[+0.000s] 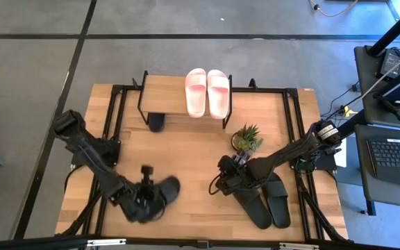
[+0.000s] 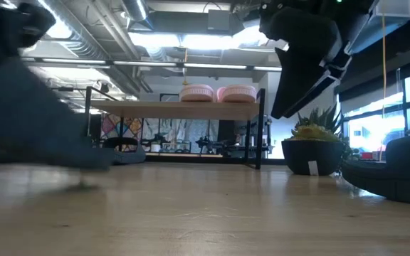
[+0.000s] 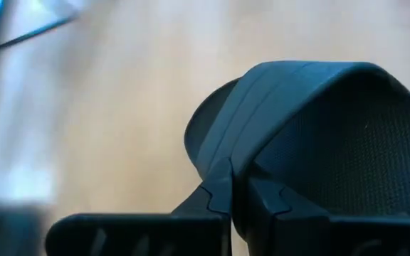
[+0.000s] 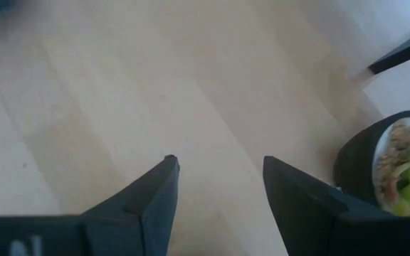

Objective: Pick and place slides into the shelf
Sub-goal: Put the black slide under the shelf

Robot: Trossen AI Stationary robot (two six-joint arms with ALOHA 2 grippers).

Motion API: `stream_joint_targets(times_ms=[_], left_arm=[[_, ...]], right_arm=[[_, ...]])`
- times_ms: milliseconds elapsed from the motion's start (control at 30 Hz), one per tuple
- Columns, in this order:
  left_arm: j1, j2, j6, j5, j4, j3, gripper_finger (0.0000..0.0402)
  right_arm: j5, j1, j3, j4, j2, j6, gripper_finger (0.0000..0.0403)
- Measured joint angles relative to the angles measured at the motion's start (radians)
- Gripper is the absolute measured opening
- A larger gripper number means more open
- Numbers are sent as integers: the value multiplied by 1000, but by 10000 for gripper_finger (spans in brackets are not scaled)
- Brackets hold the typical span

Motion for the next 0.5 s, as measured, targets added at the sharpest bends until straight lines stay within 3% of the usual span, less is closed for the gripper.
stream_joint_targets(times_ms=[100,233,500], left_arm=[[73,-74,-55,-62,-104,0,4],[208,-142,11,-146,-119,2,3],[534,-145,193,-154,-67,-3,2]], right_arm=[[35,0,0,1,0,0,206],[48,-5,0,0,0,0,206],[50,-46,0,-5,0,-4,206]])
